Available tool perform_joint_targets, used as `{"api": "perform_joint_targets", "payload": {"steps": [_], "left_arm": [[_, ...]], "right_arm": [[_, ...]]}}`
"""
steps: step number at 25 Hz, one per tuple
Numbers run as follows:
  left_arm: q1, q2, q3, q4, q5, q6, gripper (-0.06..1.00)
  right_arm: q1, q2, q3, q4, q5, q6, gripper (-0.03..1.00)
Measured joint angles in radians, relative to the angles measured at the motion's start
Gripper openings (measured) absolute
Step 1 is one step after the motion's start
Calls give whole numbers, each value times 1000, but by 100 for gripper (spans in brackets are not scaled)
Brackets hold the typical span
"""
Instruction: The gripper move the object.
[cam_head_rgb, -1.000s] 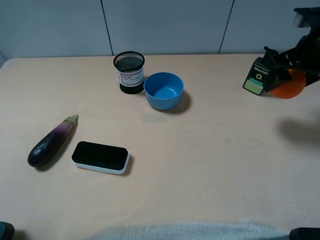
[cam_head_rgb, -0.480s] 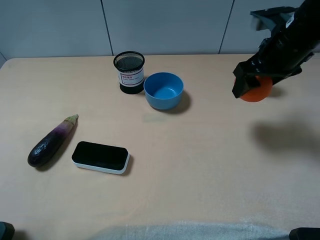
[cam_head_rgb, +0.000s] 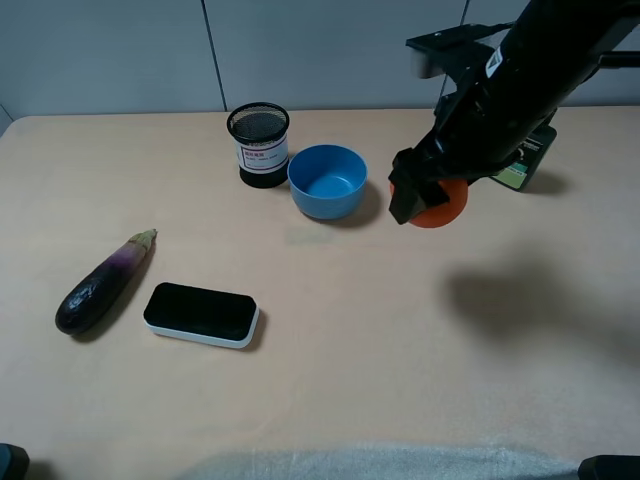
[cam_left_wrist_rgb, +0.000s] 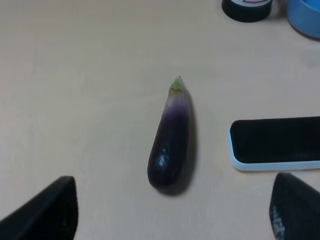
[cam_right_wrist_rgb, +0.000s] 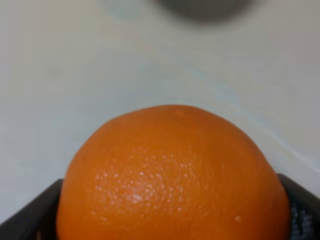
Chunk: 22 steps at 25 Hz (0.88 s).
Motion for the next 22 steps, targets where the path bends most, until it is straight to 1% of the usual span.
{"api": "perform_joint_targets", "payload": {"steps": [6,15,22], "left_arm": [[0,0,0,0,0,0,77],[0,0,0,0,0,0,77],[0,0,0,0,0,0,77]], "right_arm": [[148,44,-1,13,-8,1,56],[369,117,-1,41,-66,2,56],[494,162,-1,73,-104,2,56]]}}
